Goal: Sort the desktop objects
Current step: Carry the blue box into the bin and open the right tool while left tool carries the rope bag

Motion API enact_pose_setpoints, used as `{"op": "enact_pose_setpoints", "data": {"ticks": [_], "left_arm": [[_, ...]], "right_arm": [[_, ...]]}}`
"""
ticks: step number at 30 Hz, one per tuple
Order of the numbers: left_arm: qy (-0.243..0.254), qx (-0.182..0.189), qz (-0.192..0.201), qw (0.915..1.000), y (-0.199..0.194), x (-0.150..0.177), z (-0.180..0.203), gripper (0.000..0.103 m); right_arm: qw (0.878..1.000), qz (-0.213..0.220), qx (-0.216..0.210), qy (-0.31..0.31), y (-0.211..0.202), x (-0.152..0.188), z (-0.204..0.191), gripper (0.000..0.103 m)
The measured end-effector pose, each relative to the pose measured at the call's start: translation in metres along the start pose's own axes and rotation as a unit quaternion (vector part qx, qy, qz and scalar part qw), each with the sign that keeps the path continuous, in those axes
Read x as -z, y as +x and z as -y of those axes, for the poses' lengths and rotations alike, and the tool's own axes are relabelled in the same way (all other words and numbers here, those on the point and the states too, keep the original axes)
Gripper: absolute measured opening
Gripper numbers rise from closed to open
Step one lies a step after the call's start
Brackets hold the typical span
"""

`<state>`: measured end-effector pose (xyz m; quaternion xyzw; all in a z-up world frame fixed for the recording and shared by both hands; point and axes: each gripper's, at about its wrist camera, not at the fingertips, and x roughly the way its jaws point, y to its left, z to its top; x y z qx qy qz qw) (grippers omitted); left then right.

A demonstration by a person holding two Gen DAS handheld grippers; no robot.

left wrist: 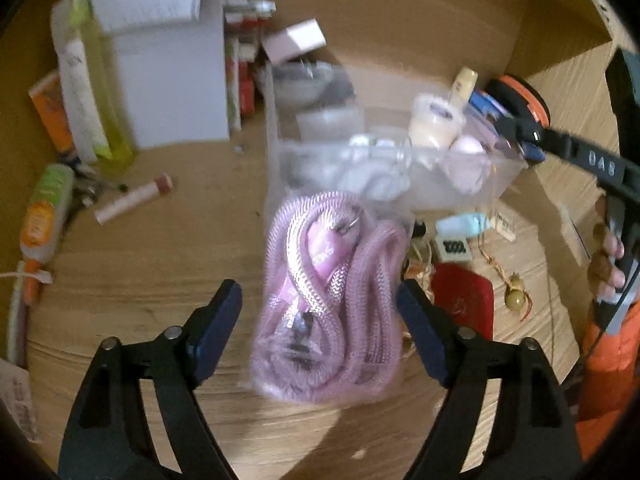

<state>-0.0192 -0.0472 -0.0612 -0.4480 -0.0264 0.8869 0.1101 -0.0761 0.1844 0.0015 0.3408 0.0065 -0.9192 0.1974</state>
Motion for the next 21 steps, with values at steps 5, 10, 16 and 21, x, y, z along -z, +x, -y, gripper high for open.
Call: {"op": "enact_pose_setpoints", "data": {"ticks": [5, 10, 16, 21], "left_arm": [[-0.007, 0.002, -0.029, 0.9995, 0.020, 0.001, -0.002, 0.092], [-0.019, -0.007, -0.033, 0.9993, 0.027, 0.002, -0.004, 0.089], [-0.030, -0.027, -0.006, 0.9992, 0.012, 0.012, -0.009, 0.066], [-0.052, -0.043, 0.011, 0.9976, -0.005, 0.014, -0.025, 0.065]], "right_arm": [[1.000, -0.015, 0.000, -0.012, 0.020, -0.010, -0.008, 0.025], [0.999, -0.034, -0.010, -0.021, 0.037, -0.012, -0.016, 0.025], [0.999, -0.040, -0.019, -0.018, 0.049, -0.012, -0.022, 0.025], [0.998, -0.056, -0.032, -0.013, 0.061, -0.009, -0.023, 0.025]]}}
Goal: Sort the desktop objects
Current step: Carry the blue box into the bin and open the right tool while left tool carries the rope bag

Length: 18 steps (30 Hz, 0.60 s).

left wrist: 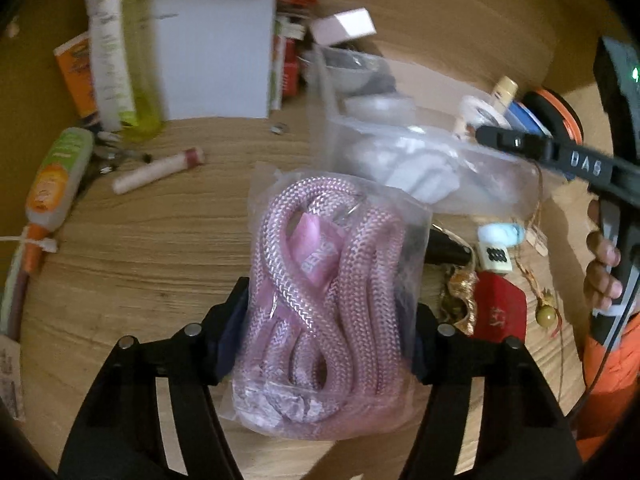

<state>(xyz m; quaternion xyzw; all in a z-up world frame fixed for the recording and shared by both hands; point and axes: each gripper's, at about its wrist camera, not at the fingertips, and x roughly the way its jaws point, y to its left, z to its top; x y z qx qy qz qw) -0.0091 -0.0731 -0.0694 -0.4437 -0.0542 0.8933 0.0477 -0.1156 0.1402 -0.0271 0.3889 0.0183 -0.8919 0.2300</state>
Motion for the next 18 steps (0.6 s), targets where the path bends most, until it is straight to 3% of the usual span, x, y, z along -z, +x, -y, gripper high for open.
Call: {"op": "enact_pose_setpoints", "data": {"ticks": [11, 15, 18], "left_arm": [[-0.012, 0.011, 0.080, 0.9967, -0.039, -0.054, 0.000, 0.065], [0.003, 0.020, 0.105, 0.9943, -0.047, -0.079, 0.013, 0.065], [0.018, 0.023, 0.119, 0.9925, -0.049, -0.095, 0.026, 0.065]], "right_arm": [[1.000, 0.004, 0.009, -0.010, 0.004, 0.003, -0.002, 0.027], [1.000, 0.003, 0.019, 0.003, 0.005, 0.003, 0.005, 0.043], [1.000, 0.000, -0.004, 0.016, 0.003, 0.003, 0.010, 0.046]]}}
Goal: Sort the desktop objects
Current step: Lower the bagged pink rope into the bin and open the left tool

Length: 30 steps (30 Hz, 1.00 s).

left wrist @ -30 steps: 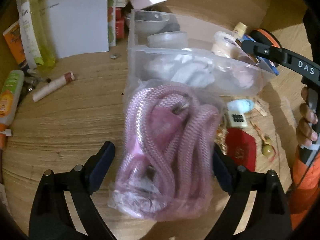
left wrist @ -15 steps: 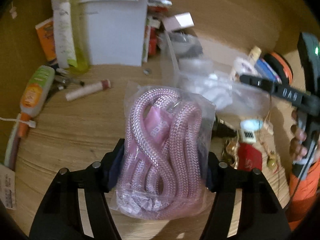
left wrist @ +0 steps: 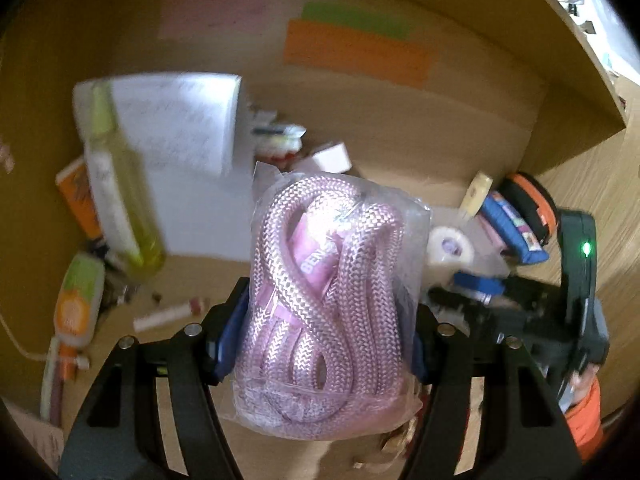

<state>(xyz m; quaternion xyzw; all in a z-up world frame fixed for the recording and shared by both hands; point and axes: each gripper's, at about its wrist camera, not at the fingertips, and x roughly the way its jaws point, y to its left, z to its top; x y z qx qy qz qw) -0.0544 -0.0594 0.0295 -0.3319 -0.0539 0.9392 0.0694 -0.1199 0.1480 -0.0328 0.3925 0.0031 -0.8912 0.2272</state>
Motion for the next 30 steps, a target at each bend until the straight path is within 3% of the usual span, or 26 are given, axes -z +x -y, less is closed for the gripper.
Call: {"op": "enact_pose_setpoints", "data": {"ticks": [5, 10, 18, 21, 24, 26, 30], "left_arm": [[0.013, 0.017, -0.006, 0.9997, 0.021, -0.020, 0.017, 0.065], [0.015, 0.030, -0.032, 0.9989, 0.053, -0.030, 0.021, 0.065], [0.019, 0.006, -0.060, 0.9980, 0.091, -0.026, 0.020, 0.065], [0.011, 0.015, -0.084, 0.9963, 0.105, -0.022, 0.017, 0.065], [0.036, -0.004, -0.077, 0.9963, 0.102, -0.019, 0.027, 0.066], [0.051, 0.004, -0.065, 0.9966, 0.091, -0.018, 0.034, 0.066], [0.069, -0.001, -0.031, 0.9971, 0.067, -0.019, 0.041, 0.078]], "right_arm": [[1.000, 0.014, -0.004, -0.008, -0.010, -0.001, -0.006, 0.049], [0.999, 0.049, 0.000, -0.009, -0.035, -0.001, -0.007, 0.071], [0.997, 0.067, 0.023, -0.011, -0.062, 0.011, -0.002, 0.078], [0.997, 0.066, 0.027, 0.001, -0.064, 0.018, 0.003, 0.080], [0.998, 0.058, 0.025, 0.015, -0.062, 0.024, 0.009, 0.080], [0.999, 0.046, 0.004, 0.025, -0.060, 0.029, 0.014, 0.080], [0.999, 0.042, 0.017, 0.030, -0.060, 0.036, 0.014, 0.082]]}}
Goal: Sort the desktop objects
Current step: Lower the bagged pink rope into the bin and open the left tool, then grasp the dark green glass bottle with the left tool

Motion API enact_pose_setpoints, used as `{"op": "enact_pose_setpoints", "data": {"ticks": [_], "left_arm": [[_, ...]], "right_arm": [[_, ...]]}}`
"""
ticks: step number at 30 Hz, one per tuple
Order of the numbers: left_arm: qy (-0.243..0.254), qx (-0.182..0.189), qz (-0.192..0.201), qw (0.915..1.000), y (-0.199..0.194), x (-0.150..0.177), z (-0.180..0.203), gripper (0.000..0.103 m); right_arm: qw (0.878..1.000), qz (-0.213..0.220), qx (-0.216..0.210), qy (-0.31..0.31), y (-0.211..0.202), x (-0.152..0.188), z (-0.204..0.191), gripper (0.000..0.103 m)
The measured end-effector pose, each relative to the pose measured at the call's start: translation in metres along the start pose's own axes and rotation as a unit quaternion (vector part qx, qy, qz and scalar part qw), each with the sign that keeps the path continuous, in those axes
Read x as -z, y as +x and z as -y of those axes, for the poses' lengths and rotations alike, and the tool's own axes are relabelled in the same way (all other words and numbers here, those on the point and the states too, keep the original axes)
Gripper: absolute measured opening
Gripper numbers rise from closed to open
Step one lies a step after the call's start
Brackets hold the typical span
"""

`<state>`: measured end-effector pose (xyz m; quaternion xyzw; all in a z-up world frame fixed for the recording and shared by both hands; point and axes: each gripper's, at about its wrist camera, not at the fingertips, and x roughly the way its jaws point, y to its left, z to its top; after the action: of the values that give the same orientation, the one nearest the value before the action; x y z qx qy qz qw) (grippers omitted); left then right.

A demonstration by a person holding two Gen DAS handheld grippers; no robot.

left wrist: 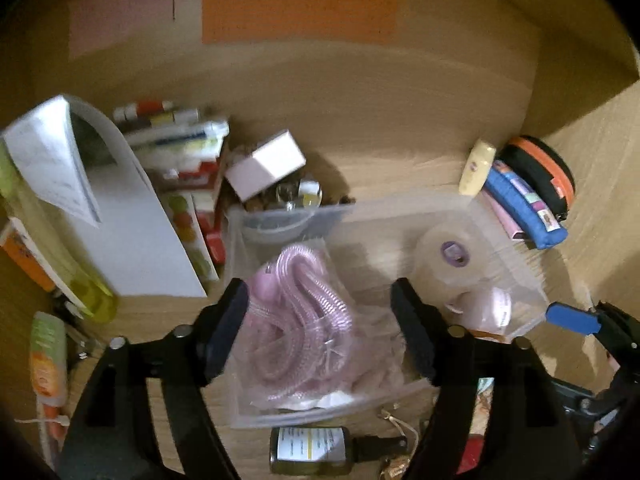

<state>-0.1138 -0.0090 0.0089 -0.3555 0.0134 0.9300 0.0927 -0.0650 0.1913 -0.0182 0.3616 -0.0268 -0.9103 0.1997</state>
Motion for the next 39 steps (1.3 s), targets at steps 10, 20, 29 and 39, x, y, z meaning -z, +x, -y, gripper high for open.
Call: {"op": "enact_pose_setpoints", "data": {"ticks": [10, 20, 29, 39], "left_arm": [[-0.002, -0.009, 0.010, 0.9999, -0.043, 0.032, -0.019, 0.090], [-0.033, 0.003, -0.058, 0.9978, -0.019, 0.075, -0.030, 0.090], [-0.049, 0.027, -0.100, 0.9934, 0.009, 0.088, -0.025, 0.090], [-0.056, 0.018, -0.105, 0.9927, 0.021, 0.093, -0.020, 0.073]], "right_arm": [[1.000, -0.009, 0.020, -0.014, -0.014, 0.025, -0.007, 0.082], [0.998, -0.059, 0.027, -0.006, -0.003, 0.059, -0.008, 0.082], [0.997, -0.069, 0.026, -0.024, -0.001, 0.080, -0.017, 0.081], [0.995, -0.085, 0.035, -0.030, 0.005, 0.090, -0.016, 0.044]]}}
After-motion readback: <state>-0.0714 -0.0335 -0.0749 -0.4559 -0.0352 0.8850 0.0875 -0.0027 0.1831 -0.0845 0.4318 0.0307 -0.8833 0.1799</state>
